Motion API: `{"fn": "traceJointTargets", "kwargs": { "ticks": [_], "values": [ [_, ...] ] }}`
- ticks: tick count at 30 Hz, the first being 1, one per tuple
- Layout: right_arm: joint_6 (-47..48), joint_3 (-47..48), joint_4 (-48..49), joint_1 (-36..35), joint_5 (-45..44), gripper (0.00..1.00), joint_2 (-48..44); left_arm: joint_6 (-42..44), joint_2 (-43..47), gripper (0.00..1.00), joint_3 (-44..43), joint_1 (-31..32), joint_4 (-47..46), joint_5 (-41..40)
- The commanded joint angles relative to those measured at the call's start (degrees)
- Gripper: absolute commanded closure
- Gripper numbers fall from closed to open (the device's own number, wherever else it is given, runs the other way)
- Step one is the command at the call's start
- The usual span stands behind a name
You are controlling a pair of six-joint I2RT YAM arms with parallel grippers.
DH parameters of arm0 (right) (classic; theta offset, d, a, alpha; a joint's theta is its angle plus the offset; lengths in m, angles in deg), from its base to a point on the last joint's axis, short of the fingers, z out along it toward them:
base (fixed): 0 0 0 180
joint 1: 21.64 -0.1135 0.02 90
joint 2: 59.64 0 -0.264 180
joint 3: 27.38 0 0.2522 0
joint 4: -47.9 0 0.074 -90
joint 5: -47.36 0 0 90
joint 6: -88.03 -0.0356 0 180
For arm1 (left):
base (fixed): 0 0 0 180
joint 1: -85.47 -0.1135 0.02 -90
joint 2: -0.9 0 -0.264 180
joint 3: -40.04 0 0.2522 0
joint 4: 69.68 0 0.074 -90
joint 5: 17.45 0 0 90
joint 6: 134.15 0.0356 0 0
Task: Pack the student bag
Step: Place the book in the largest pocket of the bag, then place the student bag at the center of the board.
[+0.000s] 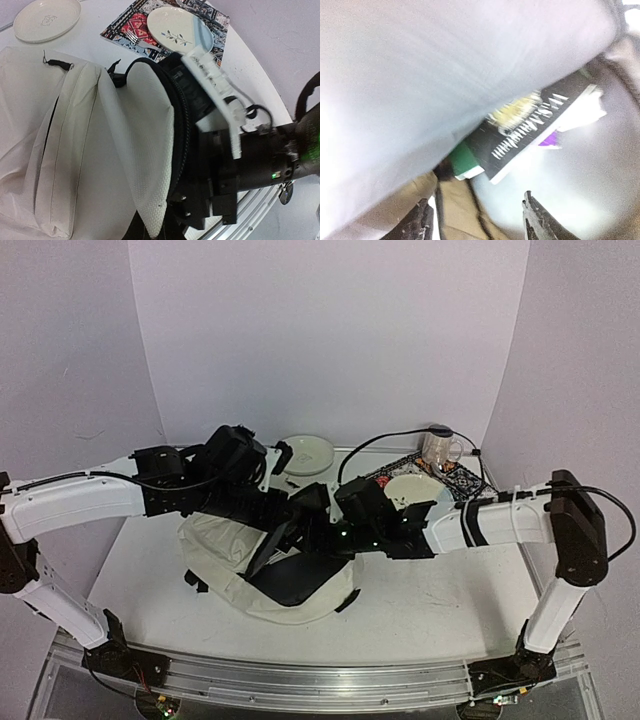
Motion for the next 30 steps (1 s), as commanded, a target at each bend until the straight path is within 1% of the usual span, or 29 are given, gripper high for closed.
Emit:
{"fn": "traceJointTargets", "kwargs": {
  "ticks": [1, 4, 6, 8, 12, 15, 18, 21, 24, 27, 30],
  "values": [
    [11.08, -1.94, -8.54, 0.03, -6.97, 0.36, -8.22, 0.62, 1.94, 0.95, 2.80, 0.38, -2.21, 2.87],
    [16.72, -3.10, -13.40, 1.06, -9.63, 0.32, -12.23, 1.26, 1.09, 0.91, 4.95, 0.38, -2.94, 5.29],
    [19.54, -4.25, -14.92, 2.32, -10.32, 0.31, -14.81, 1.43, 0.61, 0.89, 6.03, 0.38, -3.29, 5.54],
    [21.78, -6.00, -15.53, 4.66, -9.99, 0.31, -16.78, 2.13, 0.41, 0.85, 6.92, 0.41, -3.89, 5.83],
    [25.05, -7.76, -16.67, 11.03, -5.39, 0.32, -19.35, 4.72, 1.83, 0.72, 6.38, 0.38, -4.37, 8.25],
    [27.99, -6.90, -17.01, 14.65, -2.23, 0.32, -19.45, 6.90, 4.38, 0.58, 5.11, 0.38, -4.63, 8.35],
    [31.17, -4.35, -17.25, 16.55, -0.26, 0.33, -16.94, 9.33, 5.88, 0.45, 3.39, 0.31, -4.80, 7.47],
    [32.37, -0.98, -17.36, 18.98, 2.30, 0.35, -12.94, 11.13, 5.52, 0.35, 1.38, -0.48, -4.82, 4.90],
    [32.30, 1.79, -17.36, 20.85, 6.16, 0.38, -8.99, 11.73, 2.98, 0.32, -0.65, -3.04, -4.89, 4.11],
    [32.67, 5.30, -17.36, 21.06, 8.36, 0.38, -5.20, 12.32, -2.29, 0.30, -3.14, -5.24, -4.87, 3.03],
    [33.03, 8.01, -17.34, 21.15, 8.97, 0.38, -1.53, 12.90, -8.46, 0.28, -6.69, -6.67, -4.34, 0.32]
  ]
}}
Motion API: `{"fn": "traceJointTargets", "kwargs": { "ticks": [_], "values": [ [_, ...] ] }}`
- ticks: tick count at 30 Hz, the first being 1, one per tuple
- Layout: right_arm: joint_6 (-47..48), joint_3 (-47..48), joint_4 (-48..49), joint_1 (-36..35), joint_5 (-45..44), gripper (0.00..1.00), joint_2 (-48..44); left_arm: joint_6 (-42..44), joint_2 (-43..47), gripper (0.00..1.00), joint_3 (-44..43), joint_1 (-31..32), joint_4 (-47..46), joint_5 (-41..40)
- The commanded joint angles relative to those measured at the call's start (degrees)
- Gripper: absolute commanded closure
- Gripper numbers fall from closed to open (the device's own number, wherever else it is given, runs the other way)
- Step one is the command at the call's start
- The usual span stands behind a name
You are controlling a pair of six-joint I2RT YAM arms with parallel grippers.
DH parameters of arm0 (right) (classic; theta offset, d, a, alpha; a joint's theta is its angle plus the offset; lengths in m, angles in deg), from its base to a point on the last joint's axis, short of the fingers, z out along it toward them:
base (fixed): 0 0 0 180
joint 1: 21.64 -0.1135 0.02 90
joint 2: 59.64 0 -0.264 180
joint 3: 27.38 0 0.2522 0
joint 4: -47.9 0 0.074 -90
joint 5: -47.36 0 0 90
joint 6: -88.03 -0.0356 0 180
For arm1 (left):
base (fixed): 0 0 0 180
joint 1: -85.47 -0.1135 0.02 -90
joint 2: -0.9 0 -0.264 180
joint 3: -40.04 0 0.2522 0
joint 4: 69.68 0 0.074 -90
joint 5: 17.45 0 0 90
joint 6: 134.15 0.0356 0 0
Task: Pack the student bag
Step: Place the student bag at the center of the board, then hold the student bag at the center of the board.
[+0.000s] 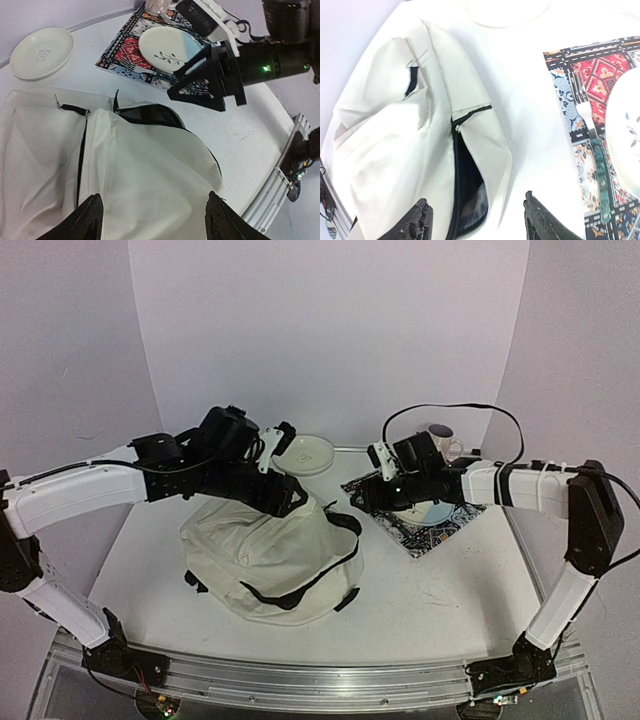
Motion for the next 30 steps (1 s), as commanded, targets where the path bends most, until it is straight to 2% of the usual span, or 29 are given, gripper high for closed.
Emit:
{"fn": "traceJointTargets", "kwargs": {
  "ticks": [1, 5, 14, 19, 30],
  "values": [
    [1.79, 5.59, -0.48, 0.10, 3.97, 0.38, 4.93, 2.27, -9.00, 0.28, -6.14, -2.21, -0.57, -5.46],
    [-0.27, 9.45, -0.41, 0.53, 5.10, 0.39, 9.88, 3.71, -15.65, 0.27, -10.66, -3.17, 1.13, -11.15],
    [-9.96, 15.04, 4.00, 0.92, 8.30, 0.38, 19.86, 7.01, -23.82, 0.28, -15.04, -4.78, 1.66, -15.56],
    [-13.05, 17.50, 6.37, 0.91, 10.21, 0.38, 23.78, 7.35, -25.62, 0.33, -14.46, -5.17, 2.48, -17.21],
    [-16.64, 24.06, 9.50, 0.91, 15.54, 0.42, 30.20, 6.65, -25.52, 0.37, -11.83, -5.26, 2.47, -16.35]
  ]
}}
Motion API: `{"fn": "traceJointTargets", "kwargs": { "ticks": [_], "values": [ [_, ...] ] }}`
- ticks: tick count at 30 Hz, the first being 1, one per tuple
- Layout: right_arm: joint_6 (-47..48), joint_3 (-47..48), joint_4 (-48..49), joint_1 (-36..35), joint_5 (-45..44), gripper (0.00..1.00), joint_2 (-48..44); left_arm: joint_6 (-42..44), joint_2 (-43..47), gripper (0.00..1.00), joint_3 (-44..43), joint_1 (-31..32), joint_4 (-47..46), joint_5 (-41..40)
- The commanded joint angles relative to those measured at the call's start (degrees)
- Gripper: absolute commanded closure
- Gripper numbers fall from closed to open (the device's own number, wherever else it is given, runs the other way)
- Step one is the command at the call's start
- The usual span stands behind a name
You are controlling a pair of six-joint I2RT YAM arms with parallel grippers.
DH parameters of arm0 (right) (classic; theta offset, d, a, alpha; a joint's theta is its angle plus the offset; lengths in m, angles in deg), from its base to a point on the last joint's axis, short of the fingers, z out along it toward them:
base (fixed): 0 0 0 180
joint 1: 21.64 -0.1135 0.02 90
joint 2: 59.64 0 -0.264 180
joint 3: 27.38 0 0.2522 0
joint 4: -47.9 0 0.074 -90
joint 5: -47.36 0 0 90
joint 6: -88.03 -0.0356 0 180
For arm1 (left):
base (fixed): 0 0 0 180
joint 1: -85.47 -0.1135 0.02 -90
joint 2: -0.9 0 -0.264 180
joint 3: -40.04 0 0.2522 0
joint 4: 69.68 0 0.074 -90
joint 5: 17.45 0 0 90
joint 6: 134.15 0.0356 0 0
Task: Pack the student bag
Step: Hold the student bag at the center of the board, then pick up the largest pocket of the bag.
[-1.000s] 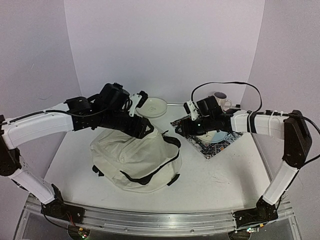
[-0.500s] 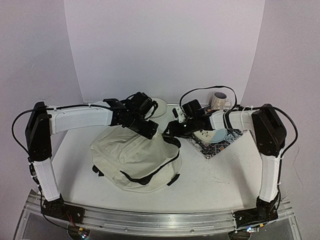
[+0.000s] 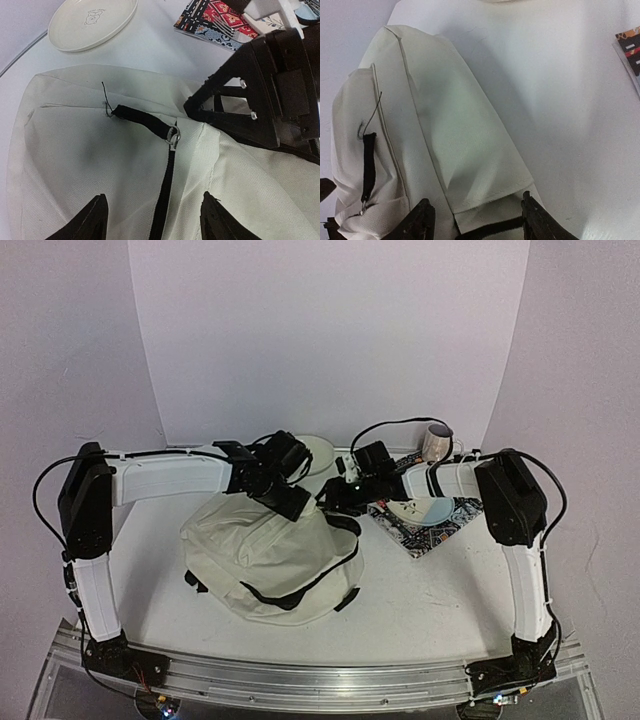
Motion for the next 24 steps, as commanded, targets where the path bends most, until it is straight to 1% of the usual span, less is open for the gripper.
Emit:
{"fn": "traceJointTargets", "kwargs": {
  "ticks": [1, 4, 7, 10, 11, 13, 14, 24],
  "values": [
    [-2.01, 3.57, 2.23, 0.06, 3.84, 0.44, 1.98, 0.30, 0.25, 0.37, 0.38, -0.12, -0.21, -1.05],
    [-2.17, 3.53, 2.64, 0.06, 3.84, 0.52, 2.16, 0.43, 0.03, 0.39, 0.35, -0.12, -0.12, -1.16],
    [-2.06, 2.77, 2.80, 0.15, 3.06, 0.63, 1.60, 0.50, 0.00, 0.40, 0.52, -0.13, -0.12, -1.48],
    [-1.51, 1.15, 3.10, 0.46, 2.65, 0.81, 0.07, 0.51, -0.13, 0.43, 0.77, -0.12, -0.04, -1.97],
    [-1.06, 0.44, 3.15, 0.56, 2.57, 0.90, -0.41, 0.46, -0.29, 0.43, 0.84, -0.12, -0.03, -2.09],
    [-0.35, -0.78, 3.16, 0.66, 2.08, 0.98, -1.81, 0.26, -0.62, 0.43, 0.79, -0.12, 0.01, -2.22],
    [0.05, -1.60, 3.17, 0.67, 1.73, 1.00, -2.78, 0.18, -0.88, 0.43, 0.68, -0.12, 0.05, -2.25],
    [5.12, -12.60, 3.15, 0.72, -0.32, 1.00, -15.70, -2.01, -5.37, 0.44, -0.67, -1.03, 1.28, -5.78]
  ]
}}
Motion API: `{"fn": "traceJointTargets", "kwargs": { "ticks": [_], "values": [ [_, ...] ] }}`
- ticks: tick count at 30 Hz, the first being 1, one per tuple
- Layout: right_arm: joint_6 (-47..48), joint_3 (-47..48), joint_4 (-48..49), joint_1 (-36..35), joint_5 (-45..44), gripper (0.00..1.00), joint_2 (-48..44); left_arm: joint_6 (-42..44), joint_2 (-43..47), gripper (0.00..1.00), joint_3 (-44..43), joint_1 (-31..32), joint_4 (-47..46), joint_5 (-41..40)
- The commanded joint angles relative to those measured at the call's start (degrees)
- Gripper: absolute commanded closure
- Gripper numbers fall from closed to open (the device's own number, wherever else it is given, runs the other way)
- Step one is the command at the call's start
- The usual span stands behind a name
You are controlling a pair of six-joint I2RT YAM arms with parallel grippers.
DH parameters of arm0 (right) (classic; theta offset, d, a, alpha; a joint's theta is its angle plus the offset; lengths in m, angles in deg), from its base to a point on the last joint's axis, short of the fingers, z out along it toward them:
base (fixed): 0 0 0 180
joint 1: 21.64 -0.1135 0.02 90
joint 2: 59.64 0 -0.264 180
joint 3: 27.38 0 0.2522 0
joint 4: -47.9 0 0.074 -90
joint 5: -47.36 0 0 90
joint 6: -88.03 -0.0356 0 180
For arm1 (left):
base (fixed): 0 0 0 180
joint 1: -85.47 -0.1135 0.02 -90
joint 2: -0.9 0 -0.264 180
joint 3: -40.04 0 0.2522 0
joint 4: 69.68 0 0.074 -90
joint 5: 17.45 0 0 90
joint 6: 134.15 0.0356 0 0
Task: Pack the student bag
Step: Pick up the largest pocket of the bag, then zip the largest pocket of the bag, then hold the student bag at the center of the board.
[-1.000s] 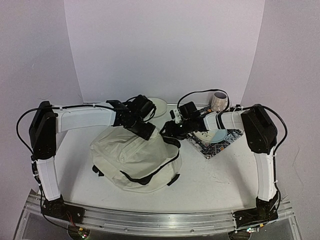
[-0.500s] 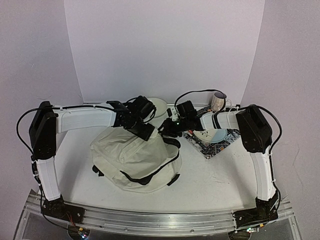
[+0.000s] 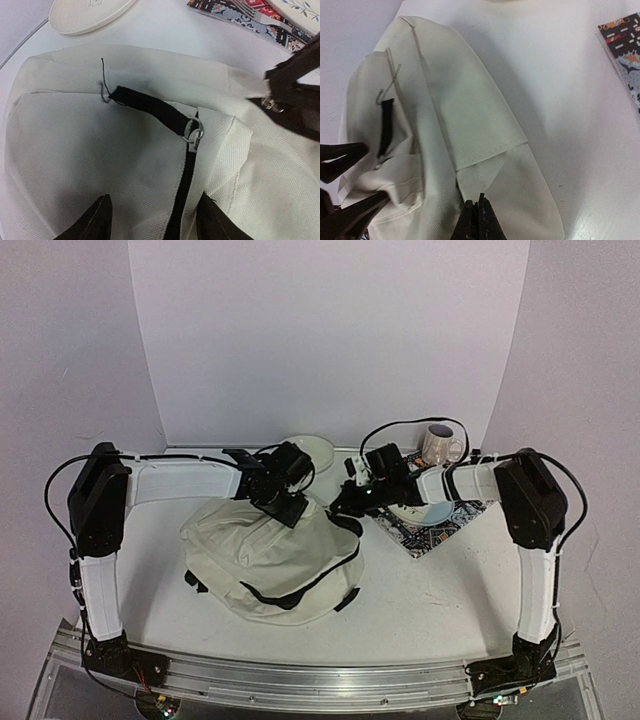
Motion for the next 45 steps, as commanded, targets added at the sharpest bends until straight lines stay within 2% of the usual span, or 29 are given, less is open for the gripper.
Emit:
{"fn": "traceJointTargets", "kwargs": {
  "ticks": [1, 15, 22, 26, 30, 34, 42, 45],
  "values": [
    [4.08, -4.58, 0.19, 0.20, -0.53, 1.00, -10.15, -2.38, -2.72, 0.45, -1.38, -1.35, 1.40, -3.08],
    [7.08, -21.53, -0.16, -0.27, 1.33, 1.00, -27.40, -10.67, -7.34, 0.62, -5.29, -5.81, 4.31, -4.87],
    [7.10, -26.96, -0.41, -1.80, 1.59, 1.00, -34.95, -12.71, -8.37, 0.64, -8.27, -6.29, 5.11, -5.70],
    [8.18, -26.63, -0.60, -1.80, 0.78, 1.00, -35.94, -10.09, -5.00, 0.59, -9.02, -5.41, 4.80, -2.33],
    [9.42, -25.07, -0.94, -1.82, 0.12, 1.00, -35.25, -5.52, -1.56, 0.47, -9.90, -2.41, 4.74, -0.35],
    [10.91, -23.97, -1.26, -1.82, -0.28, 1.00, -34.89, -2.09, 0.62, 0.42, -10.63, -1.45, 3.95, 6.90],
    [11.51, -23.62, -2.21, -1.81, 0.10, 1.00, -34.53, -3.12, 3.64, 0.39, -10.59, -0.24, 0.29, 17.09],
    [11.62, -24.25, -2.27, -1.80, 0.79, 1.00, -34.50, -0.90, 1.92, 0.38, -11.24, 0.29, -1.47, 19.21]
  ]
}}
